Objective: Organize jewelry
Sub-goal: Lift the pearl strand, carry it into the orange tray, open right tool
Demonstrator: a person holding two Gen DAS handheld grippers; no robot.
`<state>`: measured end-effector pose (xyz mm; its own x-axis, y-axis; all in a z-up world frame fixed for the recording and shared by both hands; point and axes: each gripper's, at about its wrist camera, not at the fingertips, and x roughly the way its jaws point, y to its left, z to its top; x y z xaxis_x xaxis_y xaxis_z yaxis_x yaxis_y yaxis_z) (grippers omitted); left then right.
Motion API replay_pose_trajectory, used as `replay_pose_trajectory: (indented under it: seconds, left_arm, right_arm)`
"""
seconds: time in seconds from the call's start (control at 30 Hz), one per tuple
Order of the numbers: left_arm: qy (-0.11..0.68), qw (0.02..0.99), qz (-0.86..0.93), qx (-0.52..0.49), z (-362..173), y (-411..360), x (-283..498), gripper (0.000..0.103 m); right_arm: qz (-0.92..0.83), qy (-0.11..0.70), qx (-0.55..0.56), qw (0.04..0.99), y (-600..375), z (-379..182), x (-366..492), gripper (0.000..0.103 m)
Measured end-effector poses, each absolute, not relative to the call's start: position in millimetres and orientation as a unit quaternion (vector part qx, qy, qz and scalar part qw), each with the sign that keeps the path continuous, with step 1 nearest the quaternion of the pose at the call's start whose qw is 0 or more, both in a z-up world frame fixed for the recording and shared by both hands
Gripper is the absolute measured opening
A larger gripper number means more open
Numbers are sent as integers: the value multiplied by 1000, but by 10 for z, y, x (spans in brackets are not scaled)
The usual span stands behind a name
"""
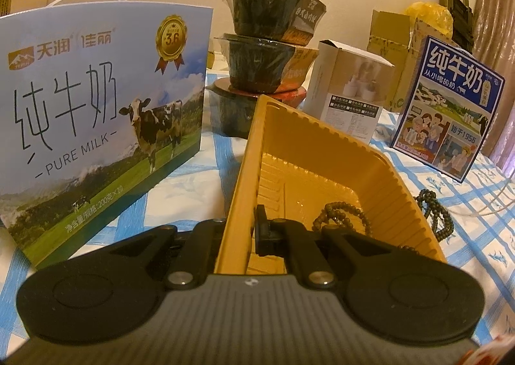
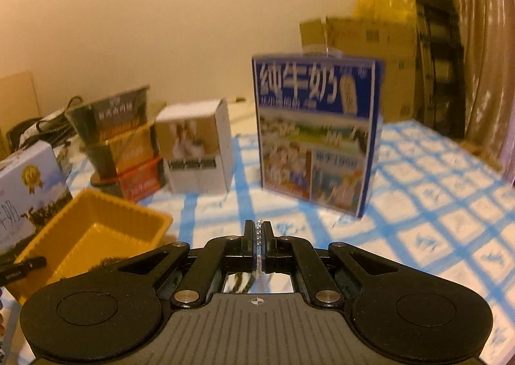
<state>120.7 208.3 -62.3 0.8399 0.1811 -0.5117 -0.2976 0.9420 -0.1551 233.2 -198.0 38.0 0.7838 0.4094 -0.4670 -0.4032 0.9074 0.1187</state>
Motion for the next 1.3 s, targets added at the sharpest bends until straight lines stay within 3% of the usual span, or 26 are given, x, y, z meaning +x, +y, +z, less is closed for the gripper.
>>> replay_pose_trajectory:
  seconds: [0.7, 1.3]
  left_arm:
    - [243, 956, 111, -118, -593, 2095, 1180, 4]
    - [242, 956, 108, -125, -582, 2085, 1153, 5]
  right_arm:
    - [337, 202, 26, 919, -1435, 1272, 2009, 3]
    - [482, 203, 78, 849, -44, 1181, 2119, 3]
